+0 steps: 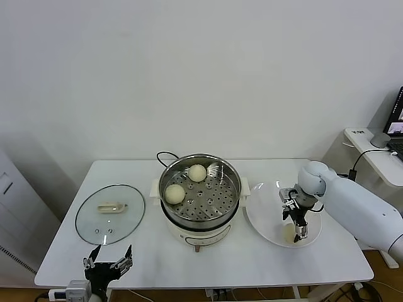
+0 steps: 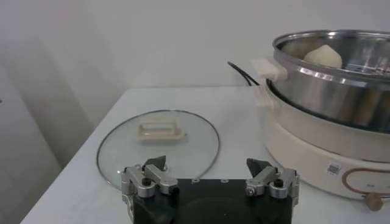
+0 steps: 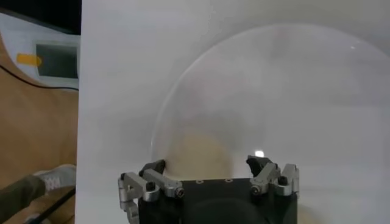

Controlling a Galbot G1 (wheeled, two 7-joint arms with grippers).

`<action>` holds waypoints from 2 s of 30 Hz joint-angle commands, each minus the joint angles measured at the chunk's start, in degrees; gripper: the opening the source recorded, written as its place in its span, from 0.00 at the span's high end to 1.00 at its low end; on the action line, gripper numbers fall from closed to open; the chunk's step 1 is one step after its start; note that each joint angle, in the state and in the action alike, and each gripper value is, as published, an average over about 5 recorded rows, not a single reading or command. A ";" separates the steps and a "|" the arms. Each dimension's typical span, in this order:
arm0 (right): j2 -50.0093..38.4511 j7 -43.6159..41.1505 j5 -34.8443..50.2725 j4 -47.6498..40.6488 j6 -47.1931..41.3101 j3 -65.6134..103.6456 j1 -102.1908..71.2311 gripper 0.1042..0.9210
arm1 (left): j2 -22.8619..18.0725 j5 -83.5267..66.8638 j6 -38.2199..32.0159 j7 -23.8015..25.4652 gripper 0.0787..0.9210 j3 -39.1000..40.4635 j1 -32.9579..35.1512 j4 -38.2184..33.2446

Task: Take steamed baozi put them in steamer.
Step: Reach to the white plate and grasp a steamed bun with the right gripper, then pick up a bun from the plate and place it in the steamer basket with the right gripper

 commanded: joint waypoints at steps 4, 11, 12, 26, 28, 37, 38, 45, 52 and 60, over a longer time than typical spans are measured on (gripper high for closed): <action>-0.29 -0.06 -0.41 -0.18 -0.02 0.04 -0.20 0.22 | -0.09 0.32 -0.11 -0.04 0.12 0.02 -0.11 0.50; -0.67 -0.21 -0.47 -0.08 -0.12 0.12 -0.14 0.30 | -0.19 0.92 -0.23 -0.14 0.12 0.24 -0.14 0.83; -0.73 -0.22 -0.47 -0.08 -0.12 0.15 -0.14 0.33 | -0.20 0.93 -0.23 -0.15 0.12 0.25 -0.14 0.83; -1.51 -0.72 0.55 0.82 -0.43 0.57 2.89 0.60 | -0.34 1.45 -0.38 -0.32 0.12 0.80 -0.34 1.00; -1.84 -1.30 1.67 1.62 -0.69 -0.46 6.07 0.60 | -0.43 1.92 -0.52 -0.43 0.12 0.96 -0.63 1.13; 2.98 -3.01 16.44 2.07 -2.73 -22.41 37.46 0.60 | -0.61 3.38 -1.48 -1.59 0.12 1.22 -1.98 2.13; 4.50 -3.12 18.40 1.56 -2.92 -24.82 40.60 0.60 | -0.67 3.58 -1.57 -1.64 0.12 1.30 -2.11 2.11; 12.83 -3.50 26.79 0.20 -5.33 -31.65 50.51 0.60 | -0.86 3.88 -1.80 -1.79 0.12 1.35 -2.84 1.72; 18.38 -4.83 34.49 1.26 -1.57 -30.64 46.09 0.60 | -0.69 3.78 -1.76 -1.80 0.12 1.29 -3.43 1.61; 25.17 -6.18 39.16 -2.07 27.90 -31.06 41.04 0.60 | -1.13 3.79 -1.83 -1.97 0.12 1.39 -3.39 2.33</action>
